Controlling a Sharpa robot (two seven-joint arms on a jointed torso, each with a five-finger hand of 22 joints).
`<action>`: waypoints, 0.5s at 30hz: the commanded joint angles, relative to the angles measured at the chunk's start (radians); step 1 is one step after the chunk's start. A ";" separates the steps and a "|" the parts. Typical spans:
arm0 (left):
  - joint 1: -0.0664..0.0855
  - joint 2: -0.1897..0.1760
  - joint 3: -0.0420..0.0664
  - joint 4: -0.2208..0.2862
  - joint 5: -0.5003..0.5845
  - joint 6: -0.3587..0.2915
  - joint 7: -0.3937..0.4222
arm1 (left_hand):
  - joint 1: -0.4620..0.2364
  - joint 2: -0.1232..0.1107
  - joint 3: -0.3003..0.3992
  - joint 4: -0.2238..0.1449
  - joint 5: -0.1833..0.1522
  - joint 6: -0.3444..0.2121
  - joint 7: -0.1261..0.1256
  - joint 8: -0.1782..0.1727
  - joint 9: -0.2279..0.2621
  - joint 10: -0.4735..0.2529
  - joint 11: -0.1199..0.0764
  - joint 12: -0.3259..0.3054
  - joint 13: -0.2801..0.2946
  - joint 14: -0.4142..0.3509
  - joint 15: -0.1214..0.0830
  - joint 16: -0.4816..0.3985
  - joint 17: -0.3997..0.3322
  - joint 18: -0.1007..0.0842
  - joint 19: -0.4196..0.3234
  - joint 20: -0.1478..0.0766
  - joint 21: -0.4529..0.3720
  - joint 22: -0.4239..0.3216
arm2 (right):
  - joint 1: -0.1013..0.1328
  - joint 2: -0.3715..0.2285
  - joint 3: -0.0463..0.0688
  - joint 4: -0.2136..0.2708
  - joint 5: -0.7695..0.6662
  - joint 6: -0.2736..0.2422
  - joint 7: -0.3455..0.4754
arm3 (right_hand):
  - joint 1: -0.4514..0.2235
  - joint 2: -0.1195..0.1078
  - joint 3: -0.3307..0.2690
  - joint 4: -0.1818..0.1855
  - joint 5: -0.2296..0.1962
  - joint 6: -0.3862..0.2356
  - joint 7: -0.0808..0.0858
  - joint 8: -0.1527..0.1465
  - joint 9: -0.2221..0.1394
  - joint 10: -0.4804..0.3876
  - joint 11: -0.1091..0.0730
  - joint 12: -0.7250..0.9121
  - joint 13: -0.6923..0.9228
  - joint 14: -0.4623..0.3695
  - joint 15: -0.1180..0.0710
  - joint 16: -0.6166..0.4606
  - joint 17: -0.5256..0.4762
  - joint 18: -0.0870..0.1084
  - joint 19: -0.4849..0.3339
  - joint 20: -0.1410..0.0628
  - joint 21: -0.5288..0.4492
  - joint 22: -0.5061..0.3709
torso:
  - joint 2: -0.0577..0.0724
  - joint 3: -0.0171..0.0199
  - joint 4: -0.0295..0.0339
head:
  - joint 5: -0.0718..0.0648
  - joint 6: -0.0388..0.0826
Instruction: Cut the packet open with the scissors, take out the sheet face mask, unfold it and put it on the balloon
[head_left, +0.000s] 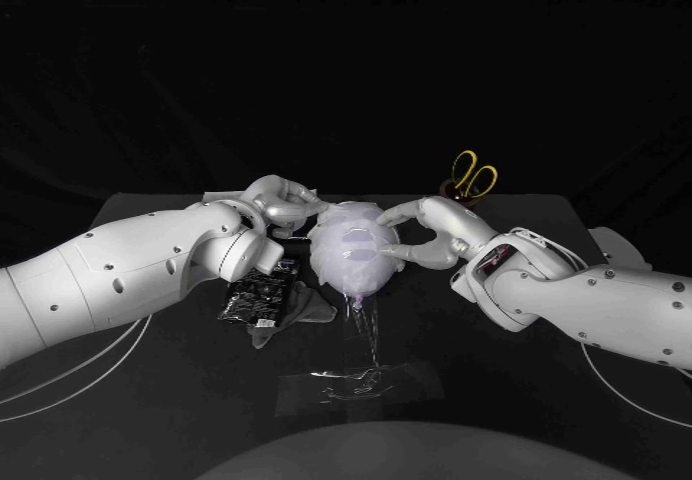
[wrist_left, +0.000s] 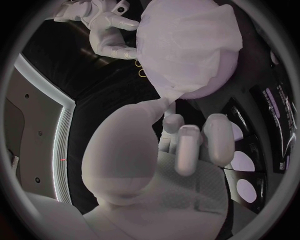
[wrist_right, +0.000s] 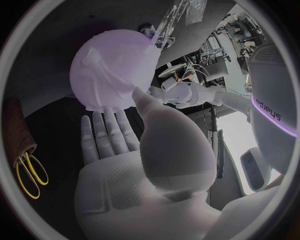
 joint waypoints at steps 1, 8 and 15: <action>0.001 0.002 0.001 -0.003 -0.006 -0.012 0.015 | -0.008 -0.001 0.003 -0.004 0.002 -0.001 -0.009 0.004 0.099 0.032 -0.027 0.007 0.002 0.104 -0.010 0.006 0.261 -0.020 0.008 -0.005 0.007 0.008 | -0.002 0.003 0.000 0.000 -0.010 0.016 -0.007 | 0.007 -0.002 -0.006 -0.002 0.000 0.004 0.054 0.005 -0.001 0.002 0.003 -0.003 0.000 -0.005 0.000 -0.004 -0.001 0.013 0.000 0.000 -0.002 -0.001 | 0.000 0.0002 0.0001 | 0.001 -0.002; 0.002 0.006 0.001 -0.018 -0.049 -0.006 0.003 | -0.013 -0.009 -0.005 -0.008 0.002 0.005 -0.014 0.006 0.103 0.035 -0.031 0.010 0.006 0.105 -0.013 0.006 0.263 -0.022 0.015 -0.007 0.011 0.017 | -0.002 0.004 0.000 -0.001 -0.011 0.017 -0.010 | 0.008 -0.001 -0.006 -0.003 0.000 0.004 0.055 0.005 -0.002 0.002 0.003 -0.003 0.000 -0.009 0.001 -0.005 -0.002 0.013 0.001 0.000 -0.002 -0.001 | -0.001 0.0010 -0.0002 | 0.002 -0.003; 0.002 0.015 0.001 -0.041 -0.096 0.002 -0.009 | -0.016 -0.018 -0.015 -0.013 0.002 0.014 -0.018 0.004 0.105 0.039 -0.035 0.014 0.015 0.105 -0.016 0.006 0.263 -0.023 0.021 -0.010 0.015 0.024 | -0.002 0.005 0.000 -0.001 -0.012 0.018 -0.012 | 0.008 -0.001 -0.006 -0.003 0.000 0.004 0.055 0.005 -0.002 0.002 0.003 -0.003 0.000 -0.009 0.001 -0.005 -0.002 0.013 0.001 0.000 -0.002 -0.001 | 0.000 0.0012 -0.0005 | 0.002 -0.003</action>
